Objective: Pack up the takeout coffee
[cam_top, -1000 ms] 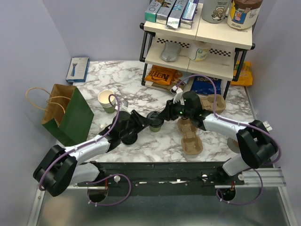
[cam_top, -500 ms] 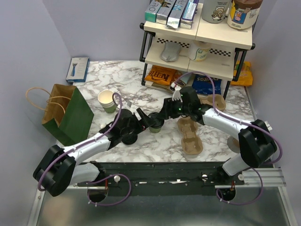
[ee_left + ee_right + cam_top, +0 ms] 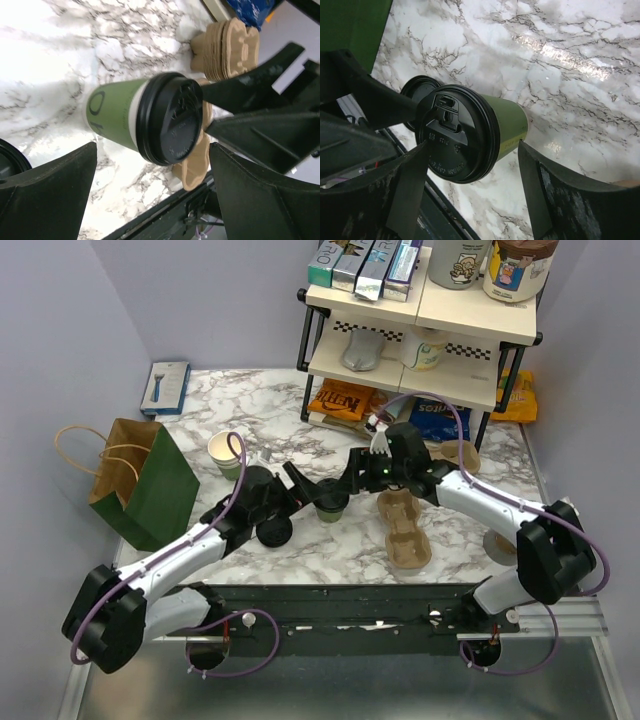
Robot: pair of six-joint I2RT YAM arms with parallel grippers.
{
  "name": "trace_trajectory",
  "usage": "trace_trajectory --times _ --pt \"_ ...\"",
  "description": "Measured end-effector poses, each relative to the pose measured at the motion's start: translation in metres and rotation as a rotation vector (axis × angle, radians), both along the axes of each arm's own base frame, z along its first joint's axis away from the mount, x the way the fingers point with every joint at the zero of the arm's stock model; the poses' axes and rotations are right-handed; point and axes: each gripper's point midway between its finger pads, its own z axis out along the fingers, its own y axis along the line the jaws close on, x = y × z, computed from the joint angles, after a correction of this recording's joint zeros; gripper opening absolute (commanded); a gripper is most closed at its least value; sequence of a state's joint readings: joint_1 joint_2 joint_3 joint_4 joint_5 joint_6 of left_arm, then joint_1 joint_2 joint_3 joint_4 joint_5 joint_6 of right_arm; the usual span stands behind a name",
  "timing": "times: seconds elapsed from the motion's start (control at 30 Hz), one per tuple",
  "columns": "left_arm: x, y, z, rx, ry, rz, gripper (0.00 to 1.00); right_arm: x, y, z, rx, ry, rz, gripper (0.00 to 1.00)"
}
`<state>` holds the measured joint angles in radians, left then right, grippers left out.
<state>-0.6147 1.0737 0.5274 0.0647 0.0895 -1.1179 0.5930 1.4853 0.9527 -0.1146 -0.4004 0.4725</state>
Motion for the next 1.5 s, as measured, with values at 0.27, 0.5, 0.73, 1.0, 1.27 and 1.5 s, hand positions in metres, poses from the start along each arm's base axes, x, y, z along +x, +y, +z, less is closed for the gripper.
trace_trajectory --times 0.27,0.5,0.73,1.0,1.27,1.5 --pt "0.019 0.009 -0.025 0.026 0.063 0.041 0.82 -0.012 0.002 -0.007 0.039 0.084 -0.014 0.72" --pt "0.022 -0.002 -0.023 -0.051 0.055 0.014 0.64 -0.022 0.005 -0.024 0.071 0.166 -0.015 0.61" --pt "0.018 -0.009 -0.026 -0.144 0.064 0.001 0.51 -0.019 0.008 -0.025 0.115 0.154 -0.029 0.53" --pt "0.023 -0.012 -0.025 -0.182 0.07 0.007 0.34 -0.011 0.006 -0.026 0.126 0.119 -0.055 0.4" --pt "0.024 -0.011 -0.028 -0.216 0.073 0.02 0.12 -0.002 0.005 -0.027 0.166 0.015 -0.061 0.17" --pt "0.031 -0.008 -0.028 -0.256 0.061 0.044 0.03 0.015 0.008 -0.025 0.195 -0.03 -0.089 0.04"
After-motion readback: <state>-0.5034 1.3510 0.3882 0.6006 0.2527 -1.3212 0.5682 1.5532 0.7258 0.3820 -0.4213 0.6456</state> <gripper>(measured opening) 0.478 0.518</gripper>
